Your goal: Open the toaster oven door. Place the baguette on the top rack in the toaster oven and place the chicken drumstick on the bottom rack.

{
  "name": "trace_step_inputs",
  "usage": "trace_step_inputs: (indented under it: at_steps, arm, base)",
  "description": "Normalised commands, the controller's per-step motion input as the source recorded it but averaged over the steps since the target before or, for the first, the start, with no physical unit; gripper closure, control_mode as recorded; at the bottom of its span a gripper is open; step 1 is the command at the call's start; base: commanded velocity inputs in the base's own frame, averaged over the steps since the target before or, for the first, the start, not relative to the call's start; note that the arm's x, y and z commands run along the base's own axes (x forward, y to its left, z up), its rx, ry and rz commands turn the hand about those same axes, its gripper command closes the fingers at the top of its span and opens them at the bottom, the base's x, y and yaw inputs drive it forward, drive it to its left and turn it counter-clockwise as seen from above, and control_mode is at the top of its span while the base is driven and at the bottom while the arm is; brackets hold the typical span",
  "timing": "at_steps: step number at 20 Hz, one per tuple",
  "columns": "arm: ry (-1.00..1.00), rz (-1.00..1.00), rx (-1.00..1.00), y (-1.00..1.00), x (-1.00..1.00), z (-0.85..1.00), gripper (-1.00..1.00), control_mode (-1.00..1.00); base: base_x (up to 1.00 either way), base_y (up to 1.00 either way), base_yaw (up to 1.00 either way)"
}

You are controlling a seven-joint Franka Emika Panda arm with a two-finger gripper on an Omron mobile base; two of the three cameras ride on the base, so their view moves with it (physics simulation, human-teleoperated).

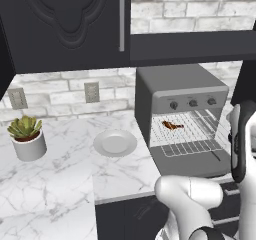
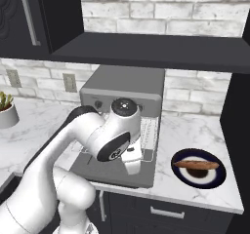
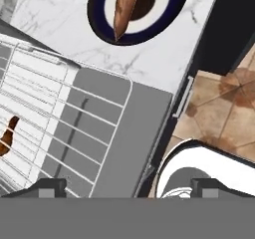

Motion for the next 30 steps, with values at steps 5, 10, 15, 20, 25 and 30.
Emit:
trace_step_inputs:
  at_steps: [5, 10, 15, 20, 25, 30]
  arm:
    - [0.06, 0.03, -0.01, -1.00, 0.49, 0.00, -1.00, -1.00]
    - [0.15, 0.01, 0.03, -0.96, 0.26, -0.05, -1.00, -1.00]
    - [0.20, 0.00, 0.00, -0.68, 0.60, -0.39, -1.00, -1.00]
    - [0.14, 0.00, 0.02, -0.85, 0.54, -0.66, -1.00, -1.00]
    - [0.03, 0.03, 0.06, -0.56, 0.36, -0.67, -1.00, -1.00]
    - [0.00, 0.01, 0.08, -0.22, 0.37, -0.37, -1.00, -1.00]
  base:
    - [0.00, 0.00, 0.00]
    - [0.00, 0.00, 0.00]
    - [0.00, 0.00, 0.00]
    - [0.00, 0.00, 0.00]
    - [0.00, 0.00, 0.00]
    - [0.00, 0.00, 0.00]
